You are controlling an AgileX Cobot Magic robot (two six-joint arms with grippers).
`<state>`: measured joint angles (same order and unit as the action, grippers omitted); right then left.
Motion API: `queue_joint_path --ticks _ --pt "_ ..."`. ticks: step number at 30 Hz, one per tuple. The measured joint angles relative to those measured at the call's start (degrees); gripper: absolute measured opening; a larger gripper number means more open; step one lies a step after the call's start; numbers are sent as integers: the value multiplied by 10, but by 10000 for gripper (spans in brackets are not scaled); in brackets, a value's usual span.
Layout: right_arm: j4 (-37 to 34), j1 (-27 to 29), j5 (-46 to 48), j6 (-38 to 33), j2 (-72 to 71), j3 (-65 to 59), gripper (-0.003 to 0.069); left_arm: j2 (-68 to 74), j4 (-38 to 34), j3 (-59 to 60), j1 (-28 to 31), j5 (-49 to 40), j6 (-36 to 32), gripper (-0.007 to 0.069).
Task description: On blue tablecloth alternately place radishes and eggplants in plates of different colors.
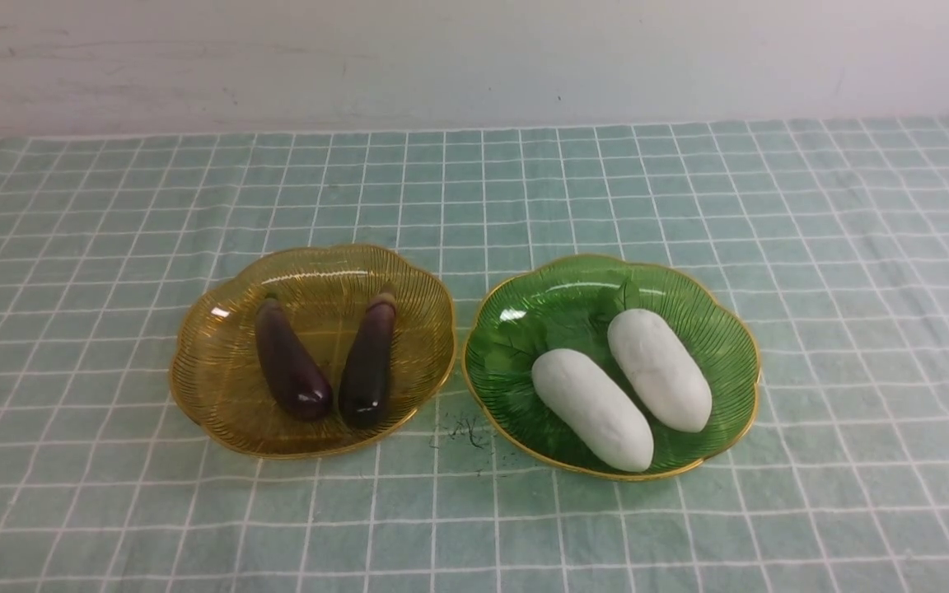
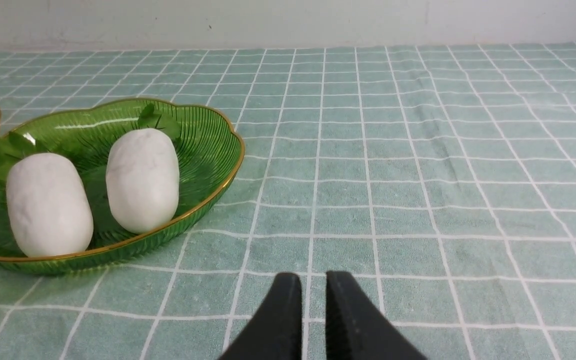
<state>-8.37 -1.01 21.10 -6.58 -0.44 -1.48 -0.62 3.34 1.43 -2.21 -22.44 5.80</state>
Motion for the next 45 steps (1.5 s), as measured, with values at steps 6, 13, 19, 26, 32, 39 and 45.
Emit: queue_joint_path --ticks 6,13,19,26,32,39,45 --pt "0 0 0 0 0 0 64 0 1 0 -23 0 0 -8" --pt "0 0 0 0 0 0 64 0 1 0 -23 0 0 -8" --pt "0 0 0 0 0 0 64 0 1 0 -23 0 0 -8" --pt "0 0 0 0 0 0 64 0 2 0 -24 0 0 -8" --pt "0 0 0 0 0 0 64 0 2 0 -23 0 0 -8" --pt "0 0 0 0 0 0 64 0 2 0 -23 0 0 -8" --pt "0 0 0 0 0 0 64 0 2 0 -23 0 0 -8"
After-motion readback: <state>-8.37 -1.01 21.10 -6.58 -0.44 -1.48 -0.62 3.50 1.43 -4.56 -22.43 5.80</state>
